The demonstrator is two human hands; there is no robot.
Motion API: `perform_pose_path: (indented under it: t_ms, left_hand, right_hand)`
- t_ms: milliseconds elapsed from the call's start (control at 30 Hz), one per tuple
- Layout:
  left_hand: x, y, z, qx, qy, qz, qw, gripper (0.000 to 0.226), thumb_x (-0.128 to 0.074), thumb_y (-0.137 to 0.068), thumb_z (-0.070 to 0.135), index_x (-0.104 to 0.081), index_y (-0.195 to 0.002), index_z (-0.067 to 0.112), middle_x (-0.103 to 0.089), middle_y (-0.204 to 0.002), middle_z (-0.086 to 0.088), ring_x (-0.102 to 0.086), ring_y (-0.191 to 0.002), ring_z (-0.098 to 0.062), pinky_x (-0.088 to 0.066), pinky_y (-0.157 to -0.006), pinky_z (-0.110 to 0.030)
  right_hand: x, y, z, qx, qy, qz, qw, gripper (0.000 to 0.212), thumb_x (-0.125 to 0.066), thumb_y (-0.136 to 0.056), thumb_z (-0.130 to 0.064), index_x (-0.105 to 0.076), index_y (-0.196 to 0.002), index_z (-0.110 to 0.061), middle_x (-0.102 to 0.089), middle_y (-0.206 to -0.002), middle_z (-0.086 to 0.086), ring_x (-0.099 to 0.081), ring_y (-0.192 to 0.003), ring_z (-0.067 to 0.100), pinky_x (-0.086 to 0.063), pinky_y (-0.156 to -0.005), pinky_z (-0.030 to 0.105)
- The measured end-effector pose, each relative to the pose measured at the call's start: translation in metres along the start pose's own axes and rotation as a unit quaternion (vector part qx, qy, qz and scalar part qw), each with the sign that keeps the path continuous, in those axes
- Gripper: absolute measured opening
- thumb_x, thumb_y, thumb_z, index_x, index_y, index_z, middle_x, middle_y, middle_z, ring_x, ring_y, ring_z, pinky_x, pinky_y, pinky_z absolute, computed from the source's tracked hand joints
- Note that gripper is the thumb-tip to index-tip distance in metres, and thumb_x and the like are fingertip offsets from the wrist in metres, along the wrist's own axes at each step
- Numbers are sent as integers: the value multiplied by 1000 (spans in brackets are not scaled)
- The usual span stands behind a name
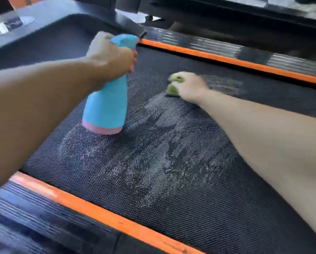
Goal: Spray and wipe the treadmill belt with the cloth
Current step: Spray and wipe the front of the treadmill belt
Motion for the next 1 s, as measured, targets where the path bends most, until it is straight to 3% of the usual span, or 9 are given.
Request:
perform_pose_path:
  t_ms: [100,167,300,400,467,633,733,900,1000]
  left_hand:
    - [-2,17,41,46,-6,14,999,57,-62,-57,43,-77,-110,28,-79,-99,-1,-78,-90,-28,-64,-88,-45]
    - [-10,29,58,32,-55,9,998,56,-59,-64,47,-74,-113,23,-77,-105,-5,-76,-95,-30,-63,-88,-47]
    - [-13,23,58,22,-120,-2,993,53,-53,-72,45,-72,-115,22,-76,-106,-3,-74,-94,-28,-62,-88,-44]
    - [-8,15,51,32,-138,15,990,54,-52,-71,44,-72,-115,20,-75,-106,-3,-73,-95,-29,-61,-87,-42]
    - [-7,11,48,38,-138,10,990,52,-52,-73,40,-72,-116,18,-74,-109,-5,-71,-98,-31,-59,-85,-39]
    - [-16,2,49,32,-166,25,985,42,-58,-86,34,-63,-123,16,-63,-109,-1,-60,-93,-29,-44,-79,-33]
    - [-21,2,48,19,-187,48,981,39,-59,-89,32,-62,-125,17,-58,-106,-3,-56,-94,-31,-42,-82,-33]
    - [6,-2,32,71,-128,86,985,41,-57,-83,29,-67,-121,17,-68,-115,-6,-66,-98,-33,-55,-88,-37]
    - [24,-6,18,103,-70,110,986,51,-55,-73,28,-70,-121,21,-73,-112,-6,-71,-97,-31,-60,-88,-39]
  right_hand:
    - [-47,22,-87,188,-6,-132,973,12,-50,-97,-25,-61,-102,-25,-63,-110,2,-54,-103,24,-34,-78,25]
    - [-48,12,-88,187,4,-123,975,12,-47,-100,-23,-56,-93,-22,-59,-101,3,-52,-98,28,-29,-71,27]
    - [-13,-53,-10,32,86,-6,996,34,-45,-99,-36,-54,-131,-26,-52,-139,5,-48,-126,29,-36,-101,30]
    - [8,-69,49,-157,109,85,978,38,-41,-98,-40,-51,-130,-22,-53,-136,11,-48,-125,34,-37,-104,37]
    - [0,-73,44,-183,101,116,971,34,-42,-99,-38,-54,-126,-24,-56,-131,10,-49,-122,32,-37,-99,36]
    - [-34,-62,-57,93,98,-38,990,17,-47,-98,-26,-62,-101,-18,-60,-115,9,-54,-109,27,-34,-83,26]
    - [-47,-59,-81,188,84,-117,972,30,-43,-101,-17,-58,-122,-2,-58,-127,18,-50,-120,34,-34,-90,33]
    - [-18,-101,-9,-118,63,89,987,37,-40,-99,-43,-51,-130,-27,-58,-129,7,-51,-119,29,-37,-99,35]
    - [-23,-107,-15,-148,45,111,982,31,-44,-97,-35,-55,-126,-27,-59,-127,6,-52,-117,26,-42,-94,34]
Point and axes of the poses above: each hand's wrist, its own y-axis away from the middle knuckle, its own x-axis out of the back of the hand, z = x × y, the point moved 4 cm from there along -y, towards the middle knuckle
